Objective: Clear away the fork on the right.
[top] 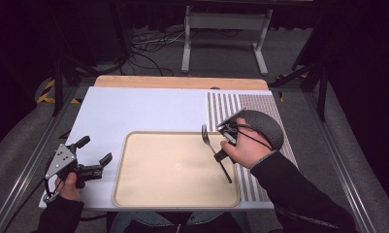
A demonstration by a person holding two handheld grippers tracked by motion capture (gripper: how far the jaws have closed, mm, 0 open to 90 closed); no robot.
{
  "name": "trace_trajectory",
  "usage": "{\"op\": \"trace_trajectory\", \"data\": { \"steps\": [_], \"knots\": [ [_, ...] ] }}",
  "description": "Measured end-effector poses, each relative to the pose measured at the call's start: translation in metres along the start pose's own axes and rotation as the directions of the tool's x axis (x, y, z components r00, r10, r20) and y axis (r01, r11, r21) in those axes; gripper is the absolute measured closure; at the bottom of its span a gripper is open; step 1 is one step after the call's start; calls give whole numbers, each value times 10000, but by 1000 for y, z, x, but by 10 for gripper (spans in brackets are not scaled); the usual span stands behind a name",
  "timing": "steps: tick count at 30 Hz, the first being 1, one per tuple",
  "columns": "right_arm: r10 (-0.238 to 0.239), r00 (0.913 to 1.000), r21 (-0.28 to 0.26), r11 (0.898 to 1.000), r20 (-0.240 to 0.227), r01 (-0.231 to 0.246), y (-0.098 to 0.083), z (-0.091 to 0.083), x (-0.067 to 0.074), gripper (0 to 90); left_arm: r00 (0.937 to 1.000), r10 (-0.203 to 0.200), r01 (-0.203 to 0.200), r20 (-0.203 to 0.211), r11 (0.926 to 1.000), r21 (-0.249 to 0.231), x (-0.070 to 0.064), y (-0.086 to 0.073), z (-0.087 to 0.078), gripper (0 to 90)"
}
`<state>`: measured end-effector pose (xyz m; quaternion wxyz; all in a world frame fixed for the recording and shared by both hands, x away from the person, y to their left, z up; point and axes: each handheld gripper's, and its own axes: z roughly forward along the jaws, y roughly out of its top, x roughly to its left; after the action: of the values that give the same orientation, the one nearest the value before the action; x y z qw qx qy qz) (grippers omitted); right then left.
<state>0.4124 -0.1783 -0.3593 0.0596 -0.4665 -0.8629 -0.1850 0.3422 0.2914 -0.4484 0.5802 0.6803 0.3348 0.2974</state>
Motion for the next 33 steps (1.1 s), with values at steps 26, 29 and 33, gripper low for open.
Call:
{"op": "trace_trajectory", "data": {
  "steps": [26, 29, 33],
  "knots": [
    [1182, 9929, 1303, 9843, 118, -1187, 2, 33, -4, 844, 10000, -30, 30, -32, 10000, -19, 1, 0, 0, 7],
    [1293, 9915, 1376, 9819, 135, -1299, 2, 36, -4, 844, 10000, -25, 25, -14, 10000, -31, 1, 0, 0, 7],
    [1338, 9909, 1477, 9799, 132, -1343, 1, 38, -5, 843, 10000, -43, 43, -9, 10000, -23, 2, 0, -1, 7]
  ]
}}
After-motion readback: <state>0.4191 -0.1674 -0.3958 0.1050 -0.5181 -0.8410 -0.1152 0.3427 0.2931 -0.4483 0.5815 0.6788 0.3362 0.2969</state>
